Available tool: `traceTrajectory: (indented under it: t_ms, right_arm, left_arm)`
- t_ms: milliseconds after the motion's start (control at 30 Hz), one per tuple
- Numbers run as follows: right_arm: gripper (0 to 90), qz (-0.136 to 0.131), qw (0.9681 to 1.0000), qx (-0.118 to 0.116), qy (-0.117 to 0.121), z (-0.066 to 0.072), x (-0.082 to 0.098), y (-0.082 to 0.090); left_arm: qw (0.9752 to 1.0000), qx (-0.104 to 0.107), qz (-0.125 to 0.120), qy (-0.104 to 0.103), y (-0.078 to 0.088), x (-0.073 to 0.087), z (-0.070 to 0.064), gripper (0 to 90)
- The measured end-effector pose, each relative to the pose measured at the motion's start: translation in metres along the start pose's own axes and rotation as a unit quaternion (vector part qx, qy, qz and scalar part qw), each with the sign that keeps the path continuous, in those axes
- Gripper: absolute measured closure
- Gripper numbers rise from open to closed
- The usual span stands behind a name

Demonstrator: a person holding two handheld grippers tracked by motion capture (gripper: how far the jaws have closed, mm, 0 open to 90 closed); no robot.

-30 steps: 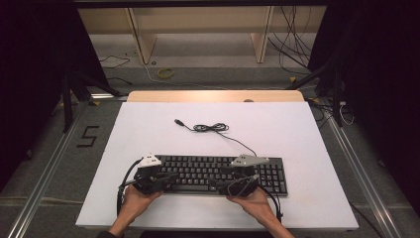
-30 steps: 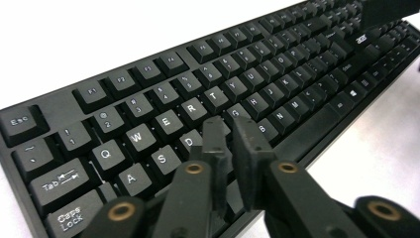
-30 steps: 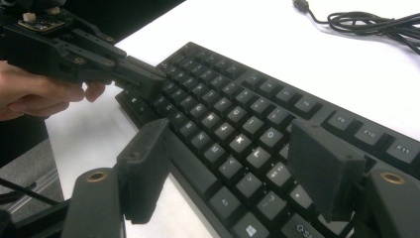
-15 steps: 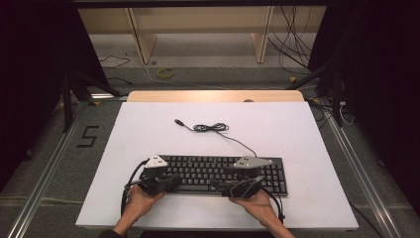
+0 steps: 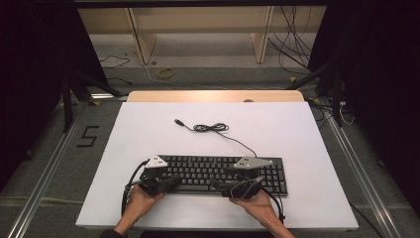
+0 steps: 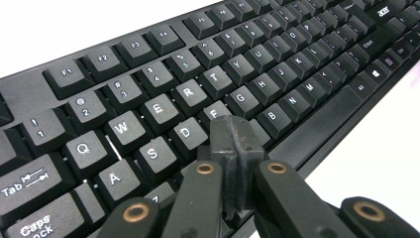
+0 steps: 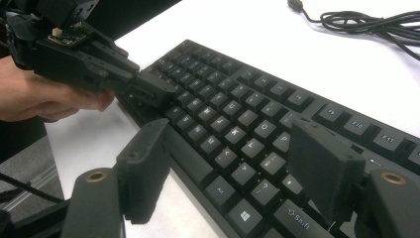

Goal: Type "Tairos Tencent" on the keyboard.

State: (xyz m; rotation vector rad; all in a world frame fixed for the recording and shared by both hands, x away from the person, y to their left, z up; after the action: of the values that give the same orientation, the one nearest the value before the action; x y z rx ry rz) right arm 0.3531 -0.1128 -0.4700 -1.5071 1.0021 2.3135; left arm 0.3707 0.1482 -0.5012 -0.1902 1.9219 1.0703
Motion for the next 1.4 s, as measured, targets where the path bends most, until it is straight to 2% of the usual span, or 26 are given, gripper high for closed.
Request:
traceTrajectory:
  t_ms: [167, 267, 467, 600, 900, 1033, 1167, 1400]
  right_arm:
    - [33.8, -0.001, 1.0000, 0.000, -0.001, 0.000, 0.000, 0.000]
    - [33.8, -0.001, 1.0000, 0.000, -0.001, 0.000, 0.000, 0.000]
    - [33.8, -0.003, 1.0000, 0.000, -0.001, 0.000, -0.001, 0.000]
    - [33.8, -0.002, 1.0000, 0.000, -0.001, 0.000, -0.001, -0.001]
    - [33.9, 0.000, 1.0000, -0.002, -0.001, 0.001, -0.001, -0.004]
    - [33.8, 0.000, 1.0000, -0.003, 0.000, 0.002, -0.002, -0.006]
    - [33.9, 0.001, 1.0000, -0.005, 0.002, 0.003, -0.002, -0.007]
    - [33.5, 0.000, 1.0000, -0.006, 0.001, 0.004, -0.002, -0.006]
  left_arm:
    - [0.9999, -0.009, -0.001, -0.010, 0.002, -0.002, -0.002, 88.9]
    - [0.9998, -0.013, -0.011, -0.007, 0.005, -0.004, -0.001, 88.7]
    - [0.9996, -0.010, -0.025, -0.004, 0.010, -0.007, -0.002, 85.6]
    - [0.9996, -0.006, -0.026, -0.003, 0.011, -0.008, -0.001, 80.7]
    - [0.9989, 0.002, -0.047, 0.009, 0.017, -0.009, 0.001, 61.4]
    - [0.9983, -0.002, -0.056, 0.014, 0.020, -0.010, 0.004, 54.5]
    - [0.9974, -0.008, -0.066, 0.028, 0.022, -0.012, 0.006, 44.6]
    - [0.9964, -0.016, -0.074, 0.038, 0.025, -0.015, 0.012, 35.1]
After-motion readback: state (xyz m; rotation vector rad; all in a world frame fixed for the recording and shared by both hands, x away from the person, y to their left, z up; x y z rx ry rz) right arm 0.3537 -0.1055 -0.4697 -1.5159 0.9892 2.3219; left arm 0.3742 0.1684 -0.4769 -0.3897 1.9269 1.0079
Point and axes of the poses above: each handheld gripper's, and its own axes: y roughly backward along the jaws, x roughly out of its underside, z roughly to its left, the point moved 3 cm from there along -y, roughly forward along the jaws, and after that the axes turned 6 degrees about -z, right-handed, at the moved point
